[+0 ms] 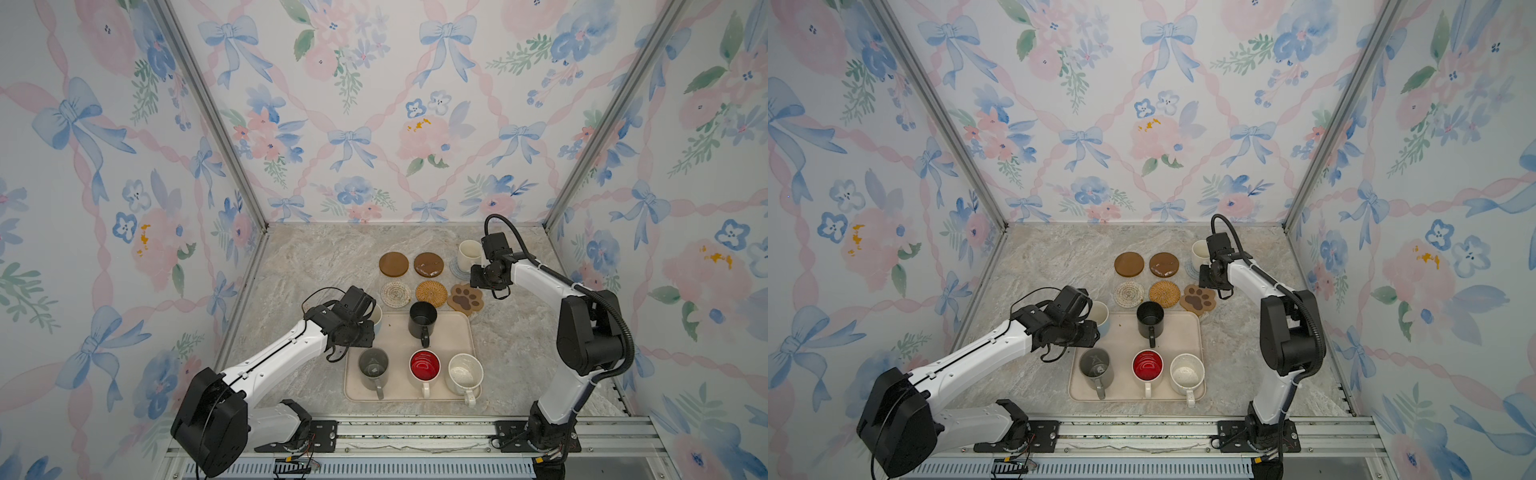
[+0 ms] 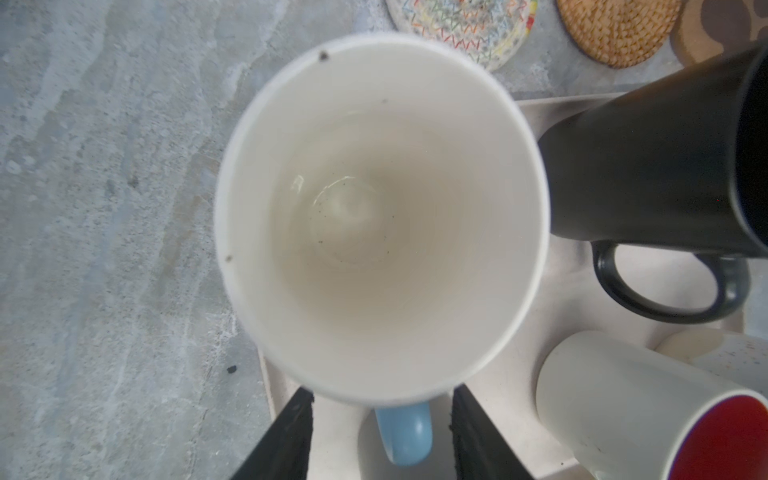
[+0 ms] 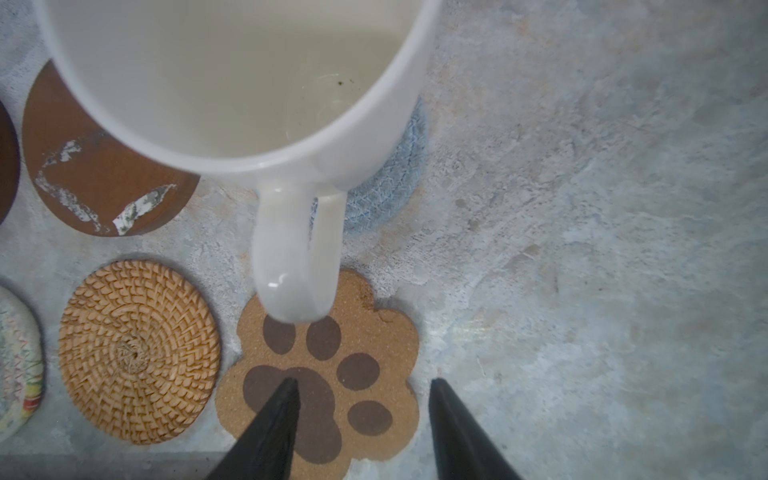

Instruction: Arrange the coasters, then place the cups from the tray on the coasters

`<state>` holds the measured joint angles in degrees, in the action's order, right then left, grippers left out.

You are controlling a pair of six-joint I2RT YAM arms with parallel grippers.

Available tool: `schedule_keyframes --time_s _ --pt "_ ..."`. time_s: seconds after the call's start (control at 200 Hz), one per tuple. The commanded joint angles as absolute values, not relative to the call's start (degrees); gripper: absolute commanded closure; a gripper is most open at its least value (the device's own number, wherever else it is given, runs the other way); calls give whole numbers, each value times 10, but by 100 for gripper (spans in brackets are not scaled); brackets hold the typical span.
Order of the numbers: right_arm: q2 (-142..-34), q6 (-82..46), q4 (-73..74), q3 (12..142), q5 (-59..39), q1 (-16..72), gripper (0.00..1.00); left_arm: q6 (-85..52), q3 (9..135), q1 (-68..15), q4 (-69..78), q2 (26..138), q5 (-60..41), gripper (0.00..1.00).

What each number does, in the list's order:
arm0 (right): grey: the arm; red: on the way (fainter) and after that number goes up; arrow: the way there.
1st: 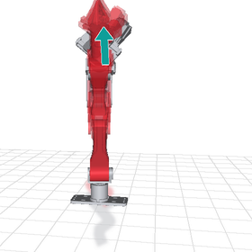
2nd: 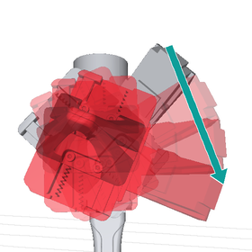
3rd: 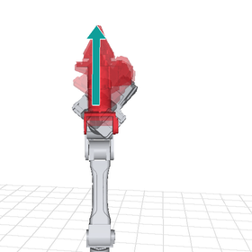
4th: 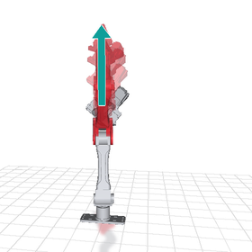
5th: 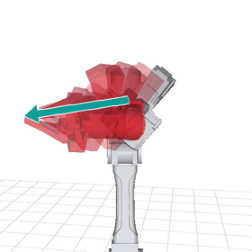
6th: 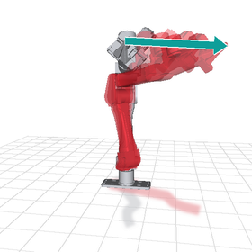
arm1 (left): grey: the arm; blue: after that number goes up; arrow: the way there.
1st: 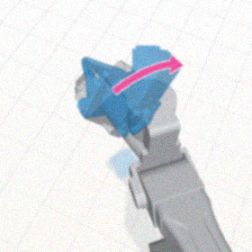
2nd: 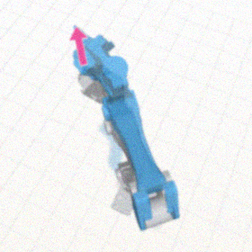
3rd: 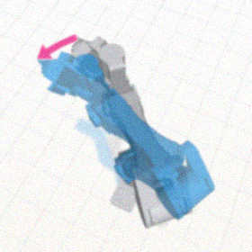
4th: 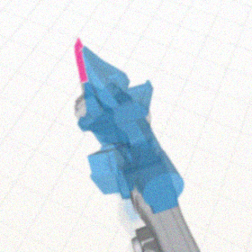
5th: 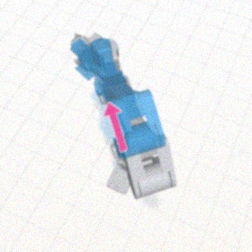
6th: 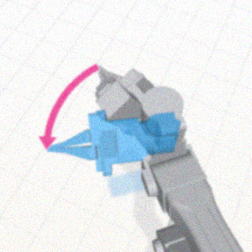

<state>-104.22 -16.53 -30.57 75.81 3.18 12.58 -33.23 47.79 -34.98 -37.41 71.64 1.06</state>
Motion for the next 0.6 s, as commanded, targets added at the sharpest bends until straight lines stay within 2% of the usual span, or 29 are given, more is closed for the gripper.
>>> schedule_keyframes --time_s 0.0,0.595 --pt "-1026 -172 -302 751 23 120 46 -339 493 -354 -380 727 35 52" --pt "-1036 -176 -300 747 17 119 46 -325 510 -353 -358 776 50 60"
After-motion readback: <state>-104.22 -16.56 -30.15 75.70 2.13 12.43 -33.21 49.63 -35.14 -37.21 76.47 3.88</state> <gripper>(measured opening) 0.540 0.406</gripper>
